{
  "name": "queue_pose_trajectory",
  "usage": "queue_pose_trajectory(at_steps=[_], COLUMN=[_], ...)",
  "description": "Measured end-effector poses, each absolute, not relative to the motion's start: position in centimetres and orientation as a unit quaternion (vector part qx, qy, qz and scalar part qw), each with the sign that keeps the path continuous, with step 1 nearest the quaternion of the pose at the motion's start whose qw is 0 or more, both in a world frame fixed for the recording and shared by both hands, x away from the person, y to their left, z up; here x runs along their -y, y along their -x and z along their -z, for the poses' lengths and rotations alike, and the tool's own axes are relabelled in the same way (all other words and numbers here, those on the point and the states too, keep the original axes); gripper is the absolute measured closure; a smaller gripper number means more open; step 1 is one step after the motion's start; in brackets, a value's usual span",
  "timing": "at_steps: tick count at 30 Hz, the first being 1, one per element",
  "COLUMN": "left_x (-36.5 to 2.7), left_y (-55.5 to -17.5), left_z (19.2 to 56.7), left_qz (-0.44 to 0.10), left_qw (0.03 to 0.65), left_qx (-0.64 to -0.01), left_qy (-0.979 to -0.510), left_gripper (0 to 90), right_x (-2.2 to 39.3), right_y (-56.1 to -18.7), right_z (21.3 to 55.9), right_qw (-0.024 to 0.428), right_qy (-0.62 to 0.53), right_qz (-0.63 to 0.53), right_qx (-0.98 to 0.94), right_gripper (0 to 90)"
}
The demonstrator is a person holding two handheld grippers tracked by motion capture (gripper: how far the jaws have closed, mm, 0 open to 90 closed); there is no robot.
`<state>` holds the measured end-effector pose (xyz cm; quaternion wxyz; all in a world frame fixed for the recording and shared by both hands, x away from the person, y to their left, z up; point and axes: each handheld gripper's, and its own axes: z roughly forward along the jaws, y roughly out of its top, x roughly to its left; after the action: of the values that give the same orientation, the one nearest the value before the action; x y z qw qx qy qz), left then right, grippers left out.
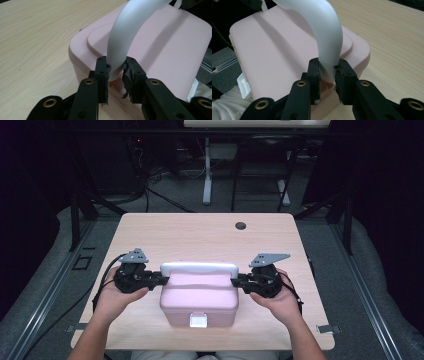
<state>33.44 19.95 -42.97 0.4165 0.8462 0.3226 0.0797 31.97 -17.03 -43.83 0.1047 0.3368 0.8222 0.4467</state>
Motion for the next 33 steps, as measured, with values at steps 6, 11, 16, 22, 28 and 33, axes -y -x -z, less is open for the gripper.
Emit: queue_pose_trajectory(at_steps=[6, 11, 16, 22, 28, 33], left_x=[-20.2, -20.1, -20.2, -20.6, -21.4, -21.8], left_y=[-33.3, -33.2, -33.1, -32.2, -31.4, -30.8], left_z=[42.5, 42.4, 42.4, 41.8, 41.3, 41.3], left_qz=[-0.073, -0.083, -0.09, -0.114, -0.126, -0.129], left_qw=[0.43, 0.437, 0.442, 0.453, 0.462, 0.451], left_qx=[-0.323, -0.323, -0.326, -0.33, -0.335, -0.338], left_qy=[-0.84, -0.835, -0.831, -0.82, -0.811, -0.816], left_gripper=[74.2, 74.2, 73.8, 70.0, 69.8, 69.9], right_x=[17.3, 17.5, 17.5, 17.7, 17.8, 18.0], right_y=[-32.0, -32.0, -32.2, -32.5, -32.9, -33.3], right_z=[43.5, 43.3, 43.1, 42.8, 42.5, 42.0], right_qw=[0.106, 0.107, 0.104, 0.098, 0.095, 0.09], right_qy=[-0.339, -0.339, -0.338, -0.338, -0.337, -0.337], right_qz=[-0.461, -0.468, -0.473, -0.482, -0.491, -0.499], right_qx=[-0.813, -0.809, -0.807, -0.802, -0.798, -0.793], right_gripper=[74.2, 74.2, 74.2, 74.3, 74.5, 74.6])
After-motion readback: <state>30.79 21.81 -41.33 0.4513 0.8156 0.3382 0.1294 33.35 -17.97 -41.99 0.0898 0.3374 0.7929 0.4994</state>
